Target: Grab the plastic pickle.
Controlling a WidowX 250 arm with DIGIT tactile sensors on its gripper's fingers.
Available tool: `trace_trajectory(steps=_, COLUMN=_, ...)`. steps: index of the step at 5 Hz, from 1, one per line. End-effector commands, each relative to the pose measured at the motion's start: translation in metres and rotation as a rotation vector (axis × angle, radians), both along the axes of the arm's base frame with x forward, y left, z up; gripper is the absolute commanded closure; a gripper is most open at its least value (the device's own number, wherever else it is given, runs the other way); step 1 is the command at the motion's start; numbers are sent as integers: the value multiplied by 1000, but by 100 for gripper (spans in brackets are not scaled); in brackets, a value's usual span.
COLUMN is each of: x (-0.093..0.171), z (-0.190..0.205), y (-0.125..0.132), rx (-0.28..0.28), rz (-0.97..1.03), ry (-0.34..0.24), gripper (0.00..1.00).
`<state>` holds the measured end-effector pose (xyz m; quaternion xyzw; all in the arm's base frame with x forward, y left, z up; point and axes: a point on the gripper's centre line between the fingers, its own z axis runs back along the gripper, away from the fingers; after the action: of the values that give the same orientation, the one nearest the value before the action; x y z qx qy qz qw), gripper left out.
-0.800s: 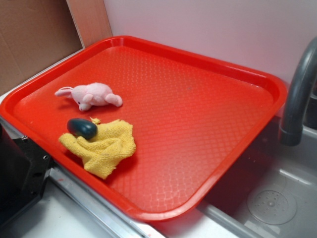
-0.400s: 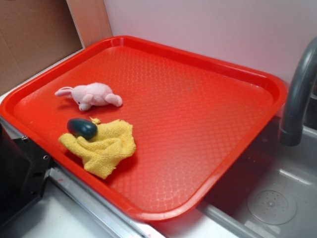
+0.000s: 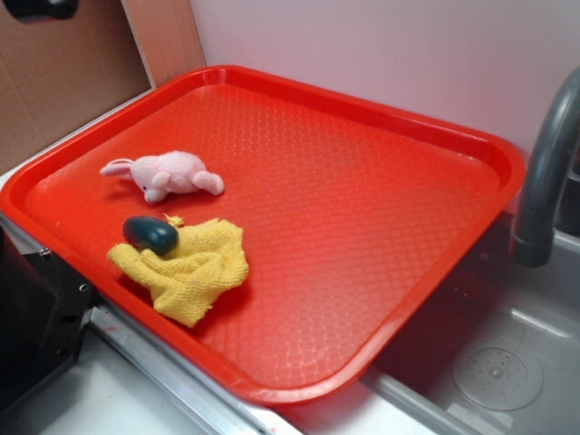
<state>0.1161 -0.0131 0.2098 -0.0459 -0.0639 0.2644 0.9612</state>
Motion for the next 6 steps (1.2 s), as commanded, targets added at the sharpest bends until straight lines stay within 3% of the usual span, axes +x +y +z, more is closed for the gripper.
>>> trace_trajectory(steps=1, x=17, z=-38, y=-1, rx=-79, rz=429, ry=-40, gripper=0)
trace_trajectory(steps=4, x=18, z=-99, y=-3, rx=-82, rz=693, ry=24, gripper=0)
trace_trajectory(steps=6, x=34, z=-143, y=-2, rx=-57, rz=841, ry=46, gripper=0)
